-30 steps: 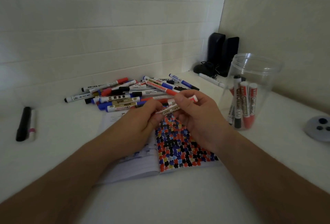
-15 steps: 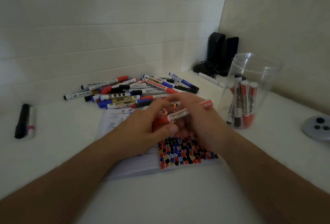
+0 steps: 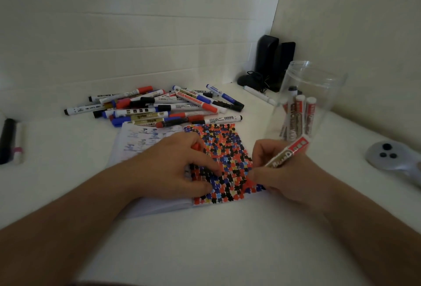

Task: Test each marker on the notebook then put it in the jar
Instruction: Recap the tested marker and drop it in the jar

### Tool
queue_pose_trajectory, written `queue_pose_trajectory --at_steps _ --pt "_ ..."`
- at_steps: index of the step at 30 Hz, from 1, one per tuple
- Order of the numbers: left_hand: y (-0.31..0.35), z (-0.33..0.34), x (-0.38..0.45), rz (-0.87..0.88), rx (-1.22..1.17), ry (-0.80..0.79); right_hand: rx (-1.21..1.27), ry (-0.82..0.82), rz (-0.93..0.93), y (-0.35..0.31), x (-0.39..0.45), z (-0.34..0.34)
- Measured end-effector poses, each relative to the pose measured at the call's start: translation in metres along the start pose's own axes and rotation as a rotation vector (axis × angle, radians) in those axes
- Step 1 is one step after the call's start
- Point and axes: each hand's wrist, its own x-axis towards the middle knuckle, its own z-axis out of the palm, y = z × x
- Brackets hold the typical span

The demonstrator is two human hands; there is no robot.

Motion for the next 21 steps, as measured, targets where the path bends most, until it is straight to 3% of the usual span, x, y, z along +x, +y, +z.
queue_pose_trajectory --at_steps 13,21 --pt "0.0011 0.0001 0.0005 -0.012 0.012 -0.001 -0.169 0.213 0.042 0.0061 0.0002 0.0073" --pt "0.0026 -0.0004 0.0015 -0.017 0.025 -0.004 -0.168 0.209 0.038 0.0061 -0.0008 0.0091"
